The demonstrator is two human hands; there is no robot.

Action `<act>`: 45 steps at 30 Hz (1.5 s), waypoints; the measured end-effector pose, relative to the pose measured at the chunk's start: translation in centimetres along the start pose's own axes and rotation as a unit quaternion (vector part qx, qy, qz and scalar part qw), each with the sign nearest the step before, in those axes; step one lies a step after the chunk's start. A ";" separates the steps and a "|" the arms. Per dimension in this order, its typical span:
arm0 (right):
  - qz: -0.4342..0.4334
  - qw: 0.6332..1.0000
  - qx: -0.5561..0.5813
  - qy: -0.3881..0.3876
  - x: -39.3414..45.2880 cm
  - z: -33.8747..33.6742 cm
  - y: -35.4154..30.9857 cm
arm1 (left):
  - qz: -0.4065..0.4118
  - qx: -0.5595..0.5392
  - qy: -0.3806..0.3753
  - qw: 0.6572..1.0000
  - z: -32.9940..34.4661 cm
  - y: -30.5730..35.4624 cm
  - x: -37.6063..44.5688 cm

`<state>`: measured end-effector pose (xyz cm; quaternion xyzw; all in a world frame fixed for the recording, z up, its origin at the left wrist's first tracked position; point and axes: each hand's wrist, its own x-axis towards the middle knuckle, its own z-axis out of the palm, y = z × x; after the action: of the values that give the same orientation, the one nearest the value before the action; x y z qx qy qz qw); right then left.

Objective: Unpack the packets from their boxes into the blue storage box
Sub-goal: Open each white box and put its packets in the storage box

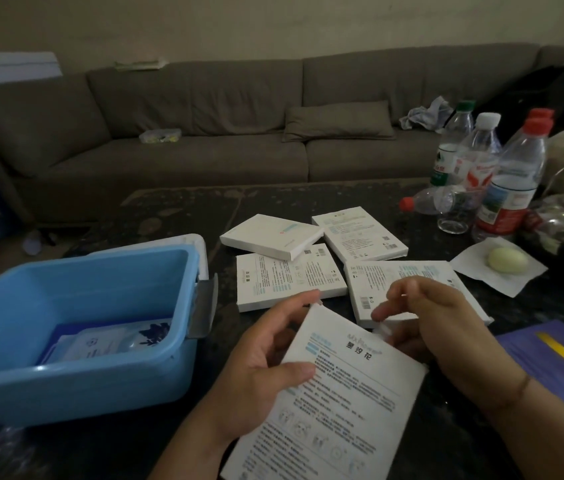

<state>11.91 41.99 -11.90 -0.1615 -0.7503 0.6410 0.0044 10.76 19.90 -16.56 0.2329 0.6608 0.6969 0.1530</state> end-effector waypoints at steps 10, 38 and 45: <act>-0.083 0.987 -0.052 -0.130 -2.1 -1.6 -1.0 | 0.035 -0.003 0.070 0.997 0.2 2.2 0.2; -0.292 0.951 -0.103 0.021 -8.2 0.2 -4.0 | 0.302 0.264 0.197 0.894 2.1 5.7 -3.0; -0.371 0.907 -0.172 0.098 -11.1 -0.7 -1.6 | 0.173 -0.002 0.386 0.906 6.7 6.4 -5.7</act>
<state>22.17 39.68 -8.03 0.0683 -0.8506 0.4347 0.2878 19.72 22.06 -10.78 0.0561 0.6160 0.7493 -0.2364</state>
